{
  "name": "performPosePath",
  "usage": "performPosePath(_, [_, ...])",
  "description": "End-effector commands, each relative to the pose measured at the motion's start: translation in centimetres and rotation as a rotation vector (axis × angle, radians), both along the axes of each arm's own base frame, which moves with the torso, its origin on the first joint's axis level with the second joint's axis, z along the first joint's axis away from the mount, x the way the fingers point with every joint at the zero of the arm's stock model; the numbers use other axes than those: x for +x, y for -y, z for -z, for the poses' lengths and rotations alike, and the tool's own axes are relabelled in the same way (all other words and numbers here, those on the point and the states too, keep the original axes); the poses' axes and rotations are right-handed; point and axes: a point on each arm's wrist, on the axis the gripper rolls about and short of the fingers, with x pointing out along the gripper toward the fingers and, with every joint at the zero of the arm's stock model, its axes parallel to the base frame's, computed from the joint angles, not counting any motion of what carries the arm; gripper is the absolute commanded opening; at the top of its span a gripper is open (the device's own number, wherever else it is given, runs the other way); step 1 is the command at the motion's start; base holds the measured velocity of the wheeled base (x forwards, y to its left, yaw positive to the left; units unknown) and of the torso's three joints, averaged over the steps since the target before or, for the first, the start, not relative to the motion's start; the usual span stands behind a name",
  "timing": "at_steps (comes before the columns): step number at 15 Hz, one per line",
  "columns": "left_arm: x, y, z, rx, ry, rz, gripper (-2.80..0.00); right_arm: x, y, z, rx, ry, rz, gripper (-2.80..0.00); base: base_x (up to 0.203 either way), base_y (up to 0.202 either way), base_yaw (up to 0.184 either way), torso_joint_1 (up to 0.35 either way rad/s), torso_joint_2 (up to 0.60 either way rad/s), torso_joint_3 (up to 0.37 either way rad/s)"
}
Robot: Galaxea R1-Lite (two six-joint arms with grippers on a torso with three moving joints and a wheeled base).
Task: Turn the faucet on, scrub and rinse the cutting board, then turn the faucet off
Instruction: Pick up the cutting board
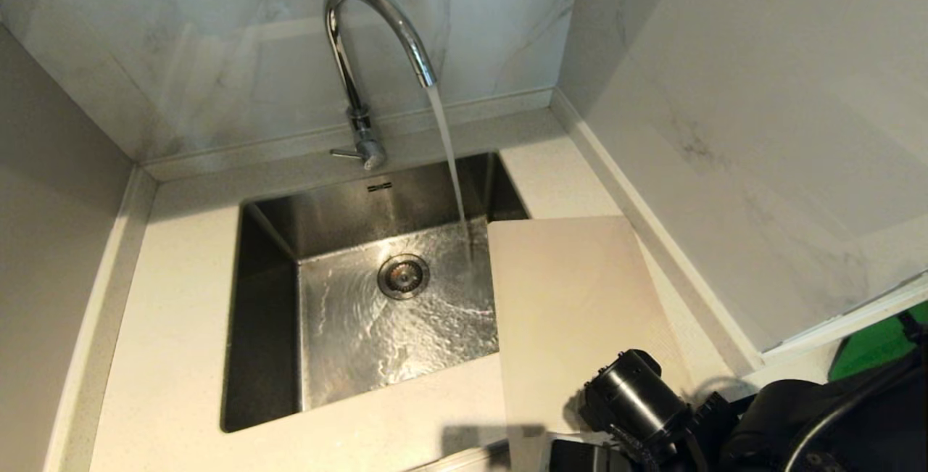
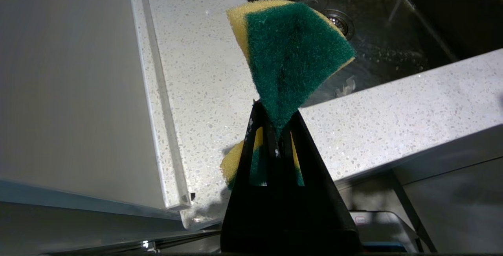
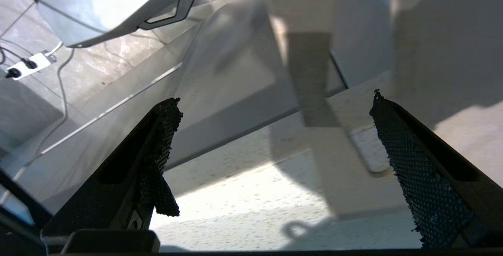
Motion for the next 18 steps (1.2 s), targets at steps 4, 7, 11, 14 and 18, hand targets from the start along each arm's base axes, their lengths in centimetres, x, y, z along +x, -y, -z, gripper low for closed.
performPosePath(4, [0.0, 0.0, 0.0, 0.0, -0.003, 0.001, -2.8, 1.1, -0.1, 0.2, -0.026, 0.005, -0.008, 0.0, 0.0, 0.0, 0.0, 0.0, 0.0, 0.0])
performPosePath(7, [0.0, 0.0, 0.1, 0.0, -0.003, 0.001, -2.8, 1.1, -0.1, 0.5, -0.04, -0.001, -0.01, 0.0, 0.0, 0.0, 0.0, 0.0, 0.0, 0.0])
performPosePath(11, [0.0, 0.0, 0.0, 0.0, -0.003, 0.0, -2.8, 0.8, -0.1, 0.7, -0.046, -0.01, -0.016, 0.0, 0.0, 0.0, 0.0, 0.0, 0.0, 0.0])
performPosePath(14, [0.0, 0.0, 0.1, -0.001, -0.003, 0.0, -2.8, 0.7, 0.0, 0.7, -0.049, -0.013, -0.018, 0.0, 0.0, 0.0, 0.0, 0.0, 0.0, 0.0])
performPosePath(18, [0.0, 0.0, 0.0, 0.0, -0.002, 0.001, -2.8, 0.1, 0.2, -0.4, -0.031, 0.017, -0.03, 0.0, 0.0, 0.0, 0.0, 0.0, 0.0, 0.0])
